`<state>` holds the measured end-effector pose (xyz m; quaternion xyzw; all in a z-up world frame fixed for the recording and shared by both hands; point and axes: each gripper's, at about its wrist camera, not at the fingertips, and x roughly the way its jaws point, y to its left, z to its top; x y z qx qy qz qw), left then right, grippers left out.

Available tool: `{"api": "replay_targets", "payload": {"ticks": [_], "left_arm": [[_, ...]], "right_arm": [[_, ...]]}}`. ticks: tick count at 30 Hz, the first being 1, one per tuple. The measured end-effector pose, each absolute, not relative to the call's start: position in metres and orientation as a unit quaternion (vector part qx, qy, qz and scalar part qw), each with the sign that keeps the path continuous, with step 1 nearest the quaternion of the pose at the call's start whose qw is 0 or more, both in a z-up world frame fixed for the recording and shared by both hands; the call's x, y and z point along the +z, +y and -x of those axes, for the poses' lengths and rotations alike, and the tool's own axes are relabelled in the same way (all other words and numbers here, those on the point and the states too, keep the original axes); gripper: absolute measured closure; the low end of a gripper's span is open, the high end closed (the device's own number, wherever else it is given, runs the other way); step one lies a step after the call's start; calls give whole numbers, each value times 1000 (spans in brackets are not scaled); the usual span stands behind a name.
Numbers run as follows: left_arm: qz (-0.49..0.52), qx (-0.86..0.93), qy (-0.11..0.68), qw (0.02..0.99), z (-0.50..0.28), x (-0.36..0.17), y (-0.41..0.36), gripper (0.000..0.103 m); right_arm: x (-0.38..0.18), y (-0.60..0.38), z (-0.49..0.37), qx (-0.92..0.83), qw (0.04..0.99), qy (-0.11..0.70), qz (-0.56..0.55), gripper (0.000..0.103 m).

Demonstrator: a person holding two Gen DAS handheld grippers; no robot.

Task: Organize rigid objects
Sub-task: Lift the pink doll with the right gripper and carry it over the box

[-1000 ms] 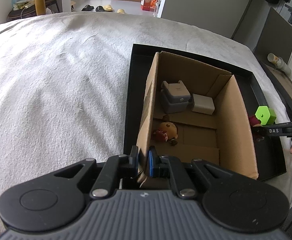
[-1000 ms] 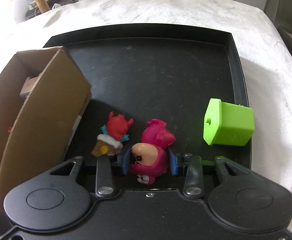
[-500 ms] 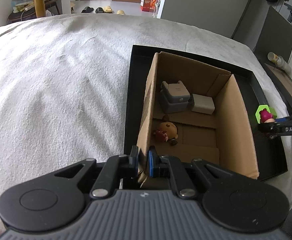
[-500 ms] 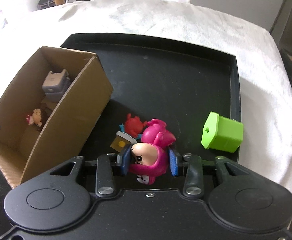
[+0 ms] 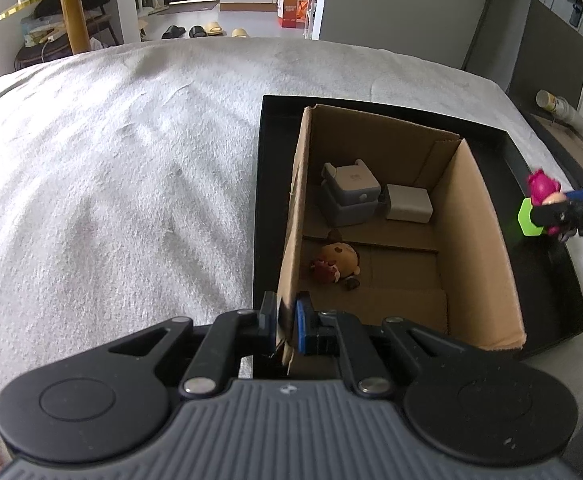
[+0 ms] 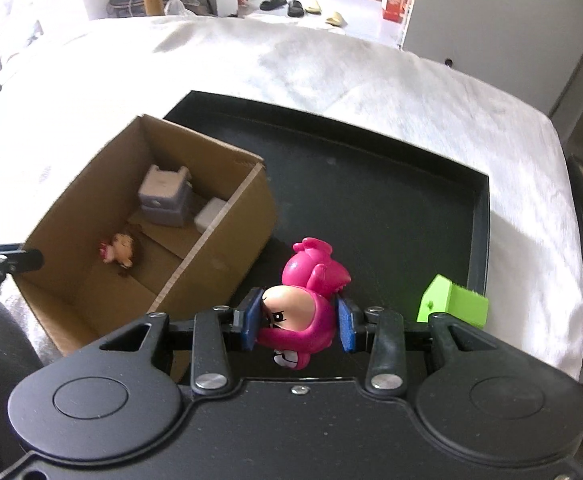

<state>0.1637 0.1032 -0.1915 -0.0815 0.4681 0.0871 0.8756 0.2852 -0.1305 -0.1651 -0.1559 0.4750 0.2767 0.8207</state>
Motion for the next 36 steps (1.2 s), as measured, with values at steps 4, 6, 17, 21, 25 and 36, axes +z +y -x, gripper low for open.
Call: {"api": "replay_targets", "payload": {"ticks": [4, 6, 17, 21, 25, 36], "left_arm": [[88, 84, 465, 877, -162, -191, 106, 94], [89, 83, 463, 878, -161, -191, 106, 95], [106, 71, 456, 881, -157, -190, 112, 95], [111, 64, 454, 882, -156, -190, 113, 95], [116, 59, 453, 882, -155, -191, 115, 95], [117, 36, 455, 882, -155, -193, 115, 95]], "right_arm": [[-154, -121, -280, 286, 823, 465, 160, 65], [-149, -116, -278, 289, 823, 460, 164, 65], [-134, -90, -268, 308, 823, 443, 178, 65], [-131, -78, -264, 317, 821, 439, 184, 65], [-131, -67, -263, 323, 818, 437, 188, 65], [-143, -34, -259, 333, 806, 444, 206, 65]]}}
